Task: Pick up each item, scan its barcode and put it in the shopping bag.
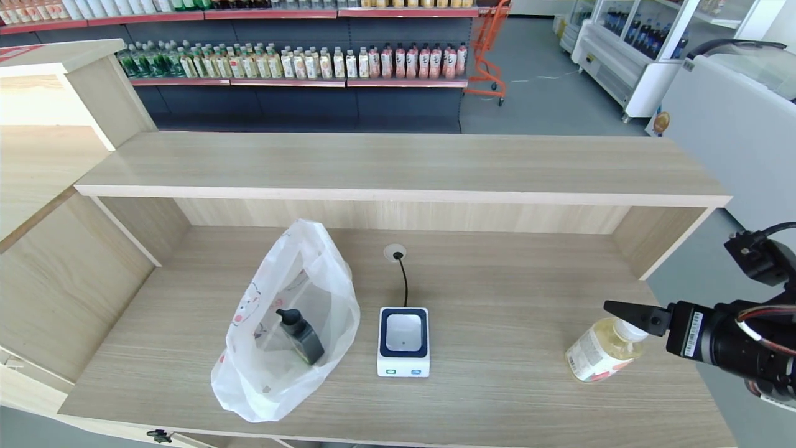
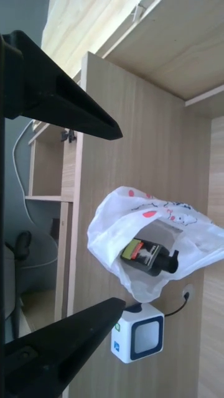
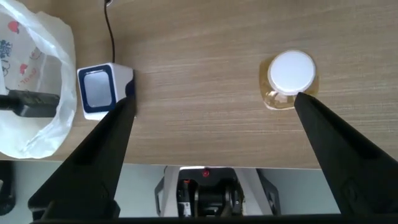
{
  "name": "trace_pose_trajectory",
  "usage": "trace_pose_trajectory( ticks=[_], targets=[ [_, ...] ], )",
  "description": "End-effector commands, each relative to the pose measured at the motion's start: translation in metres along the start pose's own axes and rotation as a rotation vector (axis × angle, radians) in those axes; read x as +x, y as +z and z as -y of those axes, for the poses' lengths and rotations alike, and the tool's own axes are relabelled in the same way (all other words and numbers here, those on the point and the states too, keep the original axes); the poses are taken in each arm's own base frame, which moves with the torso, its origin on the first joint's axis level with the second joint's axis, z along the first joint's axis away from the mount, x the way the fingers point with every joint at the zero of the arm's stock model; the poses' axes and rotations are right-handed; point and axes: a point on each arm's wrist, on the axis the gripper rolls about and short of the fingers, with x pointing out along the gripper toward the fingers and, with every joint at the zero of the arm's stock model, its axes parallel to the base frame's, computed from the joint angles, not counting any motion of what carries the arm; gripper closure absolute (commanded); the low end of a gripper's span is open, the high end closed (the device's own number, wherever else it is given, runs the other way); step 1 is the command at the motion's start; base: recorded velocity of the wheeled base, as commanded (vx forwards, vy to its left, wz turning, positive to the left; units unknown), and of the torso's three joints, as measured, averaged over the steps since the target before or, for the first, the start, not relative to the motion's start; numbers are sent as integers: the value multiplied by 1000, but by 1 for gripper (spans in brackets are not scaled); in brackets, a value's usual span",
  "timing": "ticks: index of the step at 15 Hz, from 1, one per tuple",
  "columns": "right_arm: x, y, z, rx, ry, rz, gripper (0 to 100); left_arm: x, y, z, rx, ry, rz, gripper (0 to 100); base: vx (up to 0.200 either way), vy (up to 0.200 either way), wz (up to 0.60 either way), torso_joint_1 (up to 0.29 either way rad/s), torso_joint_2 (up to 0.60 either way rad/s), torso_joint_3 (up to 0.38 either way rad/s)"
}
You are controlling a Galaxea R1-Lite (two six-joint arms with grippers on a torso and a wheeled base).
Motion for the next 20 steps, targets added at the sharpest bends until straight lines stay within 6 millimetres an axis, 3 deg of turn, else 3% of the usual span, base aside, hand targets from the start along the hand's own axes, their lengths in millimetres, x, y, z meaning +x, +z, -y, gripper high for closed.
trace_pose_trajectory(
  ticks=[1, 7, 10, 20],
  targets=[
    [-1, -1, 1, 0, 0, -1, 0, 0, 0, 0, -2, 0, 1, 0, -200, 0, 0, -2, 7, 7],
    [-8, -16, 7, 2, -13, -27, 0, 0, 0, 0, 7, -1, 0, 0, -200, 0, 0, 6, 2, 2],
    [-8, -17, 9, 6, -26, -31, 0, 0, 0, 0, 7, -1, 0, 0, 0, 0, 0, 0, 0, 0],
    [2, -24, 29, 47, -153, -121, 0, 0, 0, 0, 15, -1, 1, 0, 0, -200, 0, 5, 1, 3]
  ],
)
